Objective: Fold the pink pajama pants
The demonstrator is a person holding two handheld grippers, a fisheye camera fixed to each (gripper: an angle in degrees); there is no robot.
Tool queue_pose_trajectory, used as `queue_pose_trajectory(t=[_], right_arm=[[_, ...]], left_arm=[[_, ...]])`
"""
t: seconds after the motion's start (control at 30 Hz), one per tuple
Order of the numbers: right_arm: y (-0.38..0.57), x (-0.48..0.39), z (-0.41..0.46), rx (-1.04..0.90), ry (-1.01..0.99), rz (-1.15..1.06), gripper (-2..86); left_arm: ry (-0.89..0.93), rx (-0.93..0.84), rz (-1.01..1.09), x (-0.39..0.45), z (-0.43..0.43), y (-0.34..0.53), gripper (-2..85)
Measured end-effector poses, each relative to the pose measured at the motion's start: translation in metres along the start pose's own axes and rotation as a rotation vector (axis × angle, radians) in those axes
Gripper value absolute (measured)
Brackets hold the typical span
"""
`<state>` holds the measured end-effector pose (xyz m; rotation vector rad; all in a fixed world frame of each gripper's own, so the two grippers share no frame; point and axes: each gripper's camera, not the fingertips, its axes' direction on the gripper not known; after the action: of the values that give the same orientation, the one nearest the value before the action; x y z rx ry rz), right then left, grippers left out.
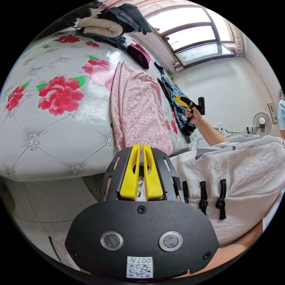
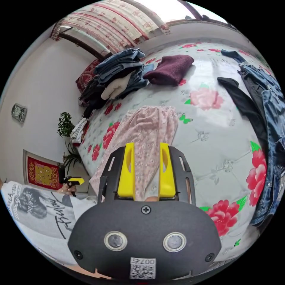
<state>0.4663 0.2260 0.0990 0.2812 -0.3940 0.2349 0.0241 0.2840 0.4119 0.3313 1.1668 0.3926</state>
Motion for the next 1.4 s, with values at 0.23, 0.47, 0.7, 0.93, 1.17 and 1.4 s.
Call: queue_pose_trajectory(t=[0.23,0.47,0.7,0.93,1.17,1.4], right_arm=[[-0.075,0.054,0.088,-0.005,0.028,0.160,10.3],[-0.067,0.011,0.055,-0.011,-0.041,0.012,1.2],[-0.051,-0.124,-0.025,0.062,-0.134,-0.400,0.1],[-0.054,-0.205,-0.103,0.255,-0.240,-0.667,0.1],[-0.105,-0.080,0.001,0.081,0.050,-0.213,2.6],[0.000,-0.020,-0.002,-0.056,-0.055,-0.067,5.5]], left_arm=[[-0.043,0.083,-0.024,0.029,-0.010,-0.002,-0.8],[-0.035,0.133,-0.063,0.031,-0.009,-0.009,2.5],[0.008,0.089,-0.043,0.024,0.012,-0.033,5.4],[-0.025,0.018,-0.039,0.023,0.016,-0.025,5.9],[-0.006,0.063,-0.066,0.011,-0.004,-0.021,5.9],[-0.024,0.020,-0.039,0.010,-0.023,-0.024,6.9]])
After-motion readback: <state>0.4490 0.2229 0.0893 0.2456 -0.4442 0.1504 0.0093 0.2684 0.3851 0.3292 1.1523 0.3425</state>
